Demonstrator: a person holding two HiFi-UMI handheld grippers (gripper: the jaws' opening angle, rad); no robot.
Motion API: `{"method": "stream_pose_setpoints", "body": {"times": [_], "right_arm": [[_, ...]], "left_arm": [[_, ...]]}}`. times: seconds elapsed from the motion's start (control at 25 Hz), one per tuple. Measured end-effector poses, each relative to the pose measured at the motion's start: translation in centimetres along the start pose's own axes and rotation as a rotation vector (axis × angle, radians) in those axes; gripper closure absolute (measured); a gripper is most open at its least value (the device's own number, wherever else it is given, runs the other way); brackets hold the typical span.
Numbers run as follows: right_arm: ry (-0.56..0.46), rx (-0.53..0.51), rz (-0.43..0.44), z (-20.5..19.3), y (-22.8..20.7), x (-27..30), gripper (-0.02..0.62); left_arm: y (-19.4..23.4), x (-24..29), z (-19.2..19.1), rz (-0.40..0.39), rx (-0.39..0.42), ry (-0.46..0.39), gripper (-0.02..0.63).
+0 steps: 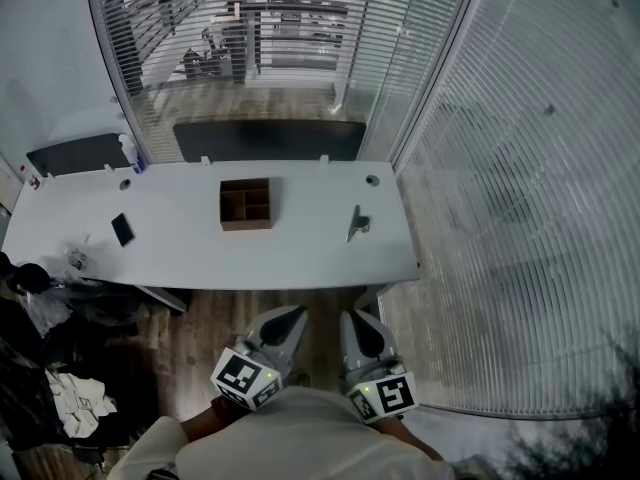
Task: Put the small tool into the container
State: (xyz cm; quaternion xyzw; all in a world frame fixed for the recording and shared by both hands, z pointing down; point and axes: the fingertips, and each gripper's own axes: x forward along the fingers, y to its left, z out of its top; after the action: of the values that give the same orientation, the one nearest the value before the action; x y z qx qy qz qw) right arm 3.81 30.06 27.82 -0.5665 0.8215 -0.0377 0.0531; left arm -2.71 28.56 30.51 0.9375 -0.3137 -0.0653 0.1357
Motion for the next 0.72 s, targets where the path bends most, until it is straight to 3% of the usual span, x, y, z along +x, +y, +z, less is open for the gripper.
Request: {"method": "stream_pose_setpoints", "body": {"times": [0.52, 0.72], "right_arm": [[-0.007, 0.028, -0.035, -0.3, -3.1, -4.0, 0.595], [-0.013, 0.032, -0.020, -0.4, -3.3, -3.7, 0.595]], "left_arm": [[-4.0, 1.5, -1.9, -0.018, 0.006, 0.006, 0.603], [-3.8, 1.7, -1.5, 0.011, 0.007, 0.011, 0.603]]}}
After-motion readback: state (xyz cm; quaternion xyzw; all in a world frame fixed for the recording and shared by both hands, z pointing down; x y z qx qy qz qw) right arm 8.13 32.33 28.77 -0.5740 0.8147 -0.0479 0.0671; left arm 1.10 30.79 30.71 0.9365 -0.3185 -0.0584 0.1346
